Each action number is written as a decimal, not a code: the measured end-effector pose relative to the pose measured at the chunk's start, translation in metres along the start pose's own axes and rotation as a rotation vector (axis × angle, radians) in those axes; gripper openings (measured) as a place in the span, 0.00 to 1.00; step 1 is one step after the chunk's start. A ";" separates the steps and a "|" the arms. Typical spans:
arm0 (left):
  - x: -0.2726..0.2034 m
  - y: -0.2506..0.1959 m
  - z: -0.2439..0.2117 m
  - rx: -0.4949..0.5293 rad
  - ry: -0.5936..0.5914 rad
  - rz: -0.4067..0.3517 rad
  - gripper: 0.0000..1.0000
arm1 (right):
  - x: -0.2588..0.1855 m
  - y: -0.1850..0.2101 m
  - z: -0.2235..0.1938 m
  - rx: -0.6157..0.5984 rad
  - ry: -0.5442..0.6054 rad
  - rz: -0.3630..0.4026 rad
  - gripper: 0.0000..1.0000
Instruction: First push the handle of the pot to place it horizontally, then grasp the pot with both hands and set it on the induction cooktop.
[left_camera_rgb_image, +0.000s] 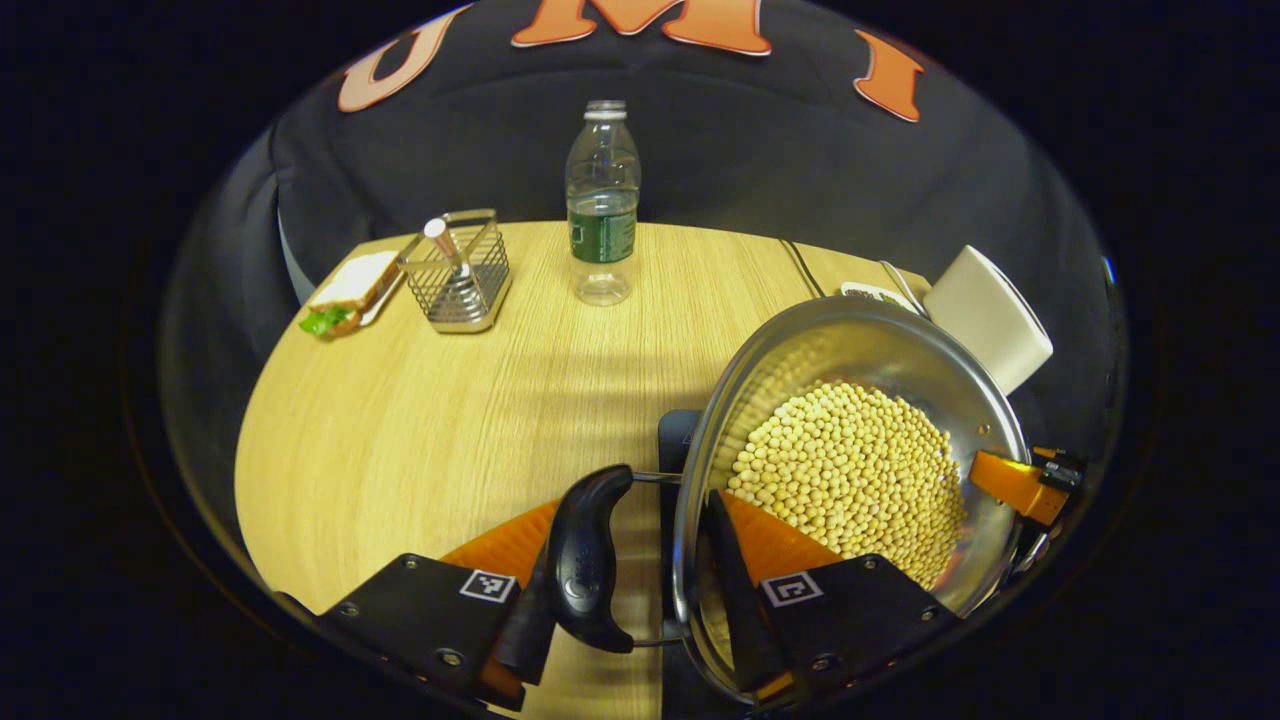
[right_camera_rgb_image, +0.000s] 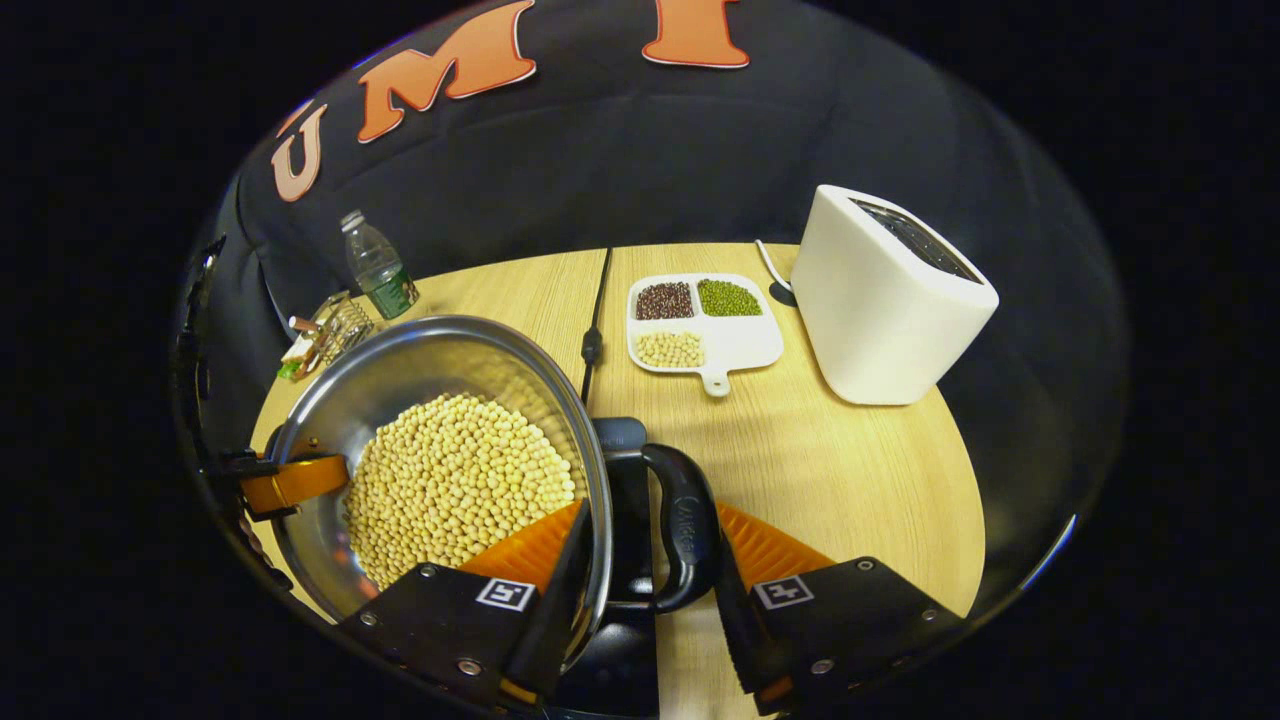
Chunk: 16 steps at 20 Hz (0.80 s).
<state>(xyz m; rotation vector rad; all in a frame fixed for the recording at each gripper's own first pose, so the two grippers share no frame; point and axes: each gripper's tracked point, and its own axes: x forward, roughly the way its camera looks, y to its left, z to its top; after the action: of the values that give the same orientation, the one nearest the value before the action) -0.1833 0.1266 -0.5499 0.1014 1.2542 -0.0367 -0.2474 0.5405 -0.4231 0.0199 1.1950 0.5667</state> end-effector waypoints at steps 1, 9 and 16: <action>-0.007 0.002 0.000 0.063 -0.008 0.012 0.74 | -0.002 -0.002 0.000 0.010 -0.016 -0.008 0.67; -0.062 0.014 0.010 0.133 -0.076 0.033 0.89 | -0.060 -0.020 0.030 -0.044 -0.229 -0.104 0.89; -0.152 0.047 0.091 0.111 -0.360 0.164 0.88 | -0.138 0.002 0.107 -0.083 -0.494 -0.068 0.90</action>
<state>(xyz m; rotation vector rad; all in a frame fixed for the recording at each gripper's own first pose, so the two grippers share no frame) -0.1402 0.1601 -0.3753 0.2815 0.8804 0.0168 -0.1879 0.5134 -0.2607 0.0458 0.6888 0.5132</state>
